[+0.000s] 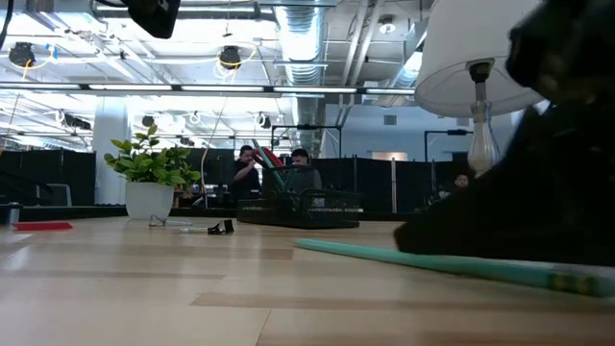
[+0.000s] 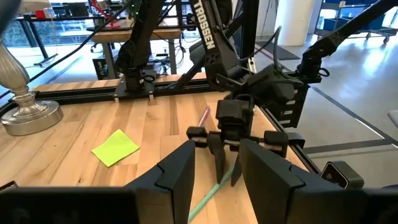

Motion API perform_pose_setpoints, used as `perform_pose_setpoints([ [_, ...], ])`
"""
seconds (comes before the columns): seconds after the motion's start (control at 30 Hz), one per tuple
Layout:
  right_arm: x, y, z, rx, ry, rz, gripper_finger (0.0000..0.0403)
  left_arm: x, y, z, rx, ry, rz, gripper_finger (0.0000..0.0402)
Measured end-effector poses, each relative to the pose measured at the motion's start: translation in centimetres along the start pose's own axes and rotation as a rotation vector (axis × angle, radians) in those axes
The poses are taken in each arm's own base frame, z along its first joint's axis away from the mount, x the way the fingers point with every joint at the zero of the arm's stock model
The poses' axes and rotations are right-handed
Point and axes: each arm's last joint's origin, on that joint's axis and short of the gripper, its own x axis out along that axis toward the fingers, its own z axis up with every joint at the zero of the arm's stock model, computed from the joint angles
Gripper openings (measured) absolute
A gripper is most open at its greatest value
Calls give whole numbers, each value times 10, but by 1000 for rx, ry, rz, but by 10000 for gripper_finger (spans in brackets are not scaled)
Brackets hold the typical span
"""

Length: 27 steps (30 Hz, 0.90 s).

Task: Pick and place office supplies into organizer
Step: Put the blue pencil into the desk organizer

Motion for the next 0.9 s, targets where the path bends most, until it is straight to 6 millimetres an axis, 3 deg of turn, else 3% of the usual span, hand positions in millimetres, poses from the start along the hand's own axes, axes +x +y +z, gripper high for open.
perform_pose_setpoints([
  [0.33, 19, -3, -4, -50, -17, -71, 98, 0, 0, -1, -1, 14, 1, 125],
  [0.47, 10, -2, 7, -198, -54, -98, 97, 0, 0, -2, 1, 19, 1, 125],
  [0.63, -1, 2, 34, -208, -104, -125, 91, 0, 0, -2, 3, 24, 1, 125],
  [0.9, 9, -15, 23, -284, 52, -112, 90, 0, 0, -3, -3, 33, -1, 125],
])
